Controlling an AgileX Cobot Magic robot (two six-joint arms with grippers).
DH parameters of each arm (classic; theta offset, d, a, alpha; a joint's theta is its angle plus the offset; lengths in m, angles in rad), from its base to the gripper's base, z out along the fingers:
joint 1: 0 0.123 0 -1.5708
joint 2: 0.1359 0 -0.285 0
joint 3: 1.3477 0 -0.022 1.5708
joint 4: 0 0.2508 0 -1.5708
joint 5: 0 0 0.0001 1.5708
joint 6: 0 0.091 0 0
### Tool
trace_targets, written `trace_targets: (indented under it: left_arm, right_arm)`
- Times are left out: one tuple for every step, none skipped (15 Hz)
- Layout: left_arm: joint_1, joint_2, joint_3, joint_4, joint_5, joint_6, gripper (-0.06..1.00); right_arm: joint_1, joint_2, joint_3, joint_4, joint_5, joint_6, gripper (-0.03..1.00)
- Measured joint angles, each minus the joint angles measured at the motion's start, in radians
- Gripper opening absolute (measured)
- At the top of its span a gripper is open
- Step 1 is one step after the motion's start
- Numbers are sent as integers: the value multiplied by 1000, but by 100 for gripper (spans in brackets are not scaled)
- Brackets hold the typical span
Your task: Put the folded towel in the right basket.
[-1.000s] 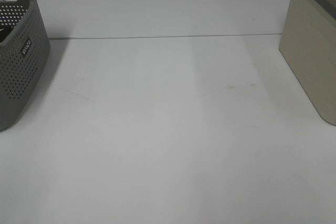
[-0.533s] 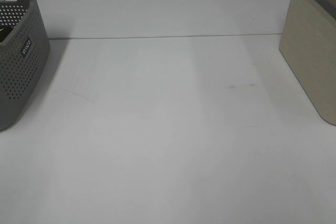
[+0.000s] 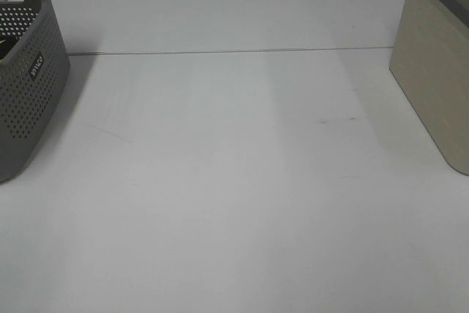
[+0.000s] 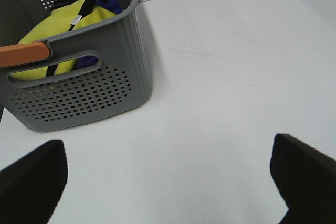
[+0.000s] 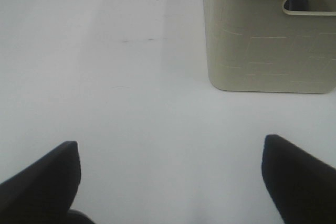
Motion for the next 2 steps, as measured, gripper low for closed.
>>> trace_targets:
  left_arm:
    - [0, 0, 0, 0, 0, 0, 99]
    - [0, 0, 0, 0, 0, 0, 99]
  right_arm:
    - [0, 0, 0, 0, 0, 0, 87]
    - [0, 0, 0, 0, 0, 0, 87]
